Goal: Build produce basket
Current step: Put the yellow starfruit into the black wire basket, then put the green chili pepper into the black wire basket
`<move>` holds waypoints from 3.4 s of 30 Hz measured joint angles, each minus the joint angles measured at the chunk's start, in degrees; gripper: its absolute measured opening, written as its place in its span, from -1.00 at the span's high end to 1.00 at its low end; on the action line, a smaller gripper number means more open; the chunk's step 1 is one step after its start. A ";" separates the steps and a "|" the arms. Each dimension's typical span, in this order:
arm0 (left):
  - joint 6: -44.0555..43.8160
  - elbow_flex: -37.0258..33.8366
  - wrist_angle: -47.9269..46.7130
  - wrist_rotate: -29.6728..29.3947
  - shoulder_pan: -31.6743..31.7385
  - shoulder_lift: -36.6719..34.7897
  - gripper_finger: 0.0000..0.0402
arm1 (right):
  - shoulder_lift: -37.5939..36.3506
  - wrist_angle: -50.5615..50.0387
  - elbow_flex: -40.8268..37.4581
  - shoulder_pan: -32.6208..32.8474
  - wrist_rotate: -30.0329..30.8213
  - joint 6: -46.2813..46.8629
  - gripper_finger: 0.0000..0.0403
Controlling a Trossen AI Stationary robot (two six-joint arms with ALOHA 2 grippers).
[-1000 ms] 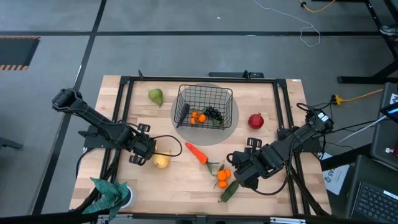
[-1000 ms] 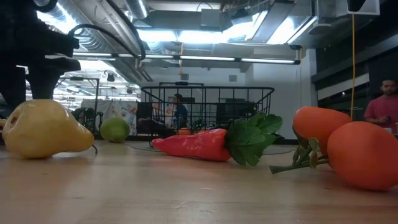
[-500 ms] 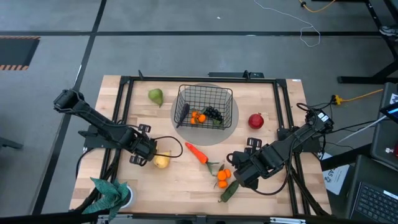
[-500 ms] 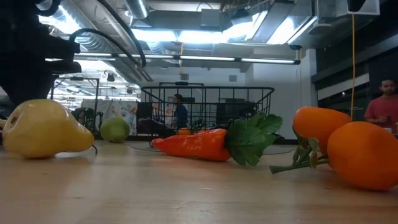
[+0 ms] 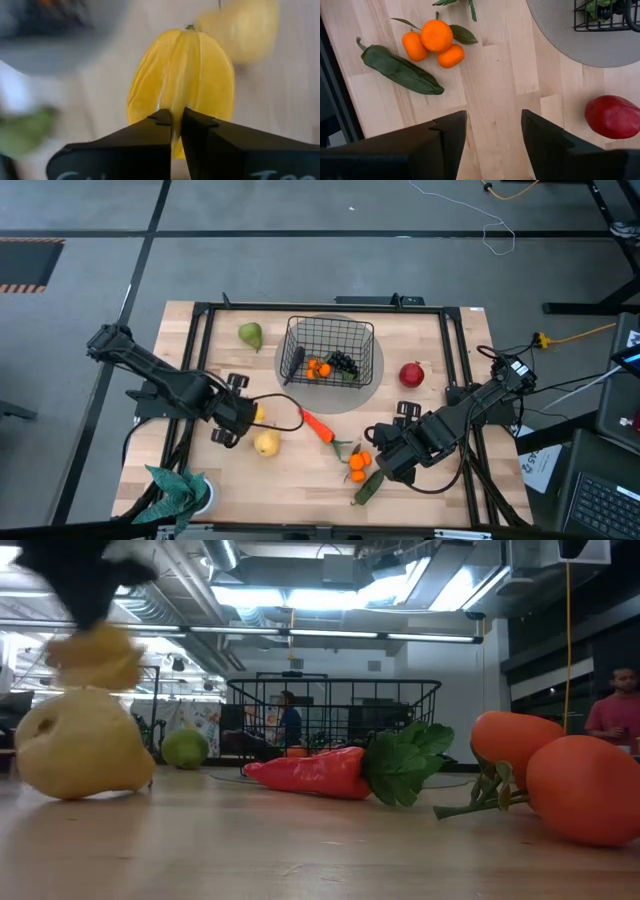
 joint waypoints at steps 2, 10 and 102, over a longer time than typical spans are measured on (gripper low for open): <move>5.27 3.81 0.73 -5.95 0.04 -0.06 0.99 | 0.00 0.02 0.00 -0.01 0.00 -0.05 0.12; 31.79 11.99 19.34 -17.41 7.49 -0.08 0.99 | 0.00 0.02 0.00 0.00 0.00 -0.07 0.12; -11.95 -0.63 1.03 8.87 20.54 4.38 0.23 | 28.49 25.95 0.02 5.45 -9.53 -31.96 0.12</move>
